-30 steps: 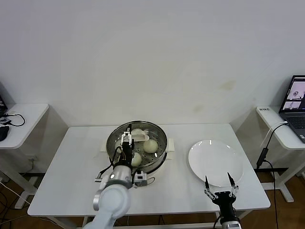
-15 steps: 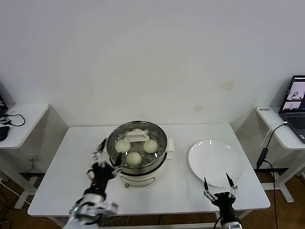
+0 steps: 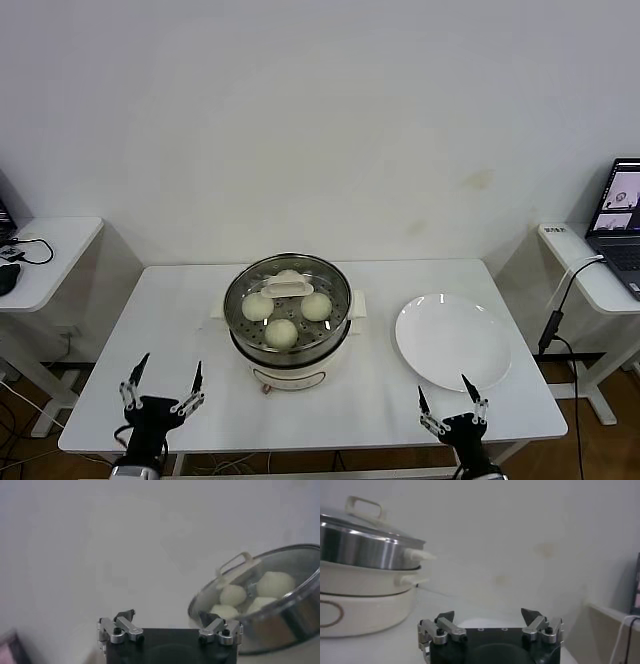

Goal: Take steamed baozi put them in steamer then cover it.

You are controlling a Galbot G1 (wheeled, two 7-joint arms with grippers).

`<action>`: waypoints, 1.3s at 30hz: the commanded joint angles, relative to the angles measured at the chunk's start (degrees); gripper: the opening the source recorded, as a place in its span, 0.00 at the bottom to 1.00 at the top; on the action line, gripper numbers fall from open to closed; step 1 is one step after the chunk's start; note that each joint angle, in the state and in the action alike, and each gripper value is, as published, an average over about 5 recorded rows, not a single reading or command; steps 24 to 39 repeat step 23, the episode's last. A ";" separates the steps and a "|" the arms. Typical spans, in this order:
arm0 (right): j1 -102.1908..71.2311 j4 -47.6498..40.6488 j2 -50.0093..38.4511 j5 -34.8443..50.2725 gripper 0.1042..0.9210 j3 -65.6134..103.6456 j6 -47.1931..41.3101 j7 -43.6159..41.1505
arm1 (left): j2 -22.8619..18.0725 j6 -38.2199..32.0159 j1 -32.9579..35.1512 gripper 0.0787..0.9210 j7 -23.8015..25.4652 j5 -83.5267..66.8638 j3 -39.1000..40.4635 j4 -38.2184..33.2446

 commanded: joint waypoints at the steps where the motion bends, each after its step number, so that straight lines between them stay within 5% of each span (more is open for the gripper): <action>1: -3.78 4.12 -4.54 6.40 0.88 -0.64 -5.75 -2.68 | -0.64 -6.61 6.25 0.88 -1.73 -16.66 -1.62 3.82; 39: -5.54 7.08 -5.89 6.36 0.88 -3.74 -8.34 -2.68 | -1.13 -6.54 6.89 0.88 0.23 -16.21 -1.93 5.22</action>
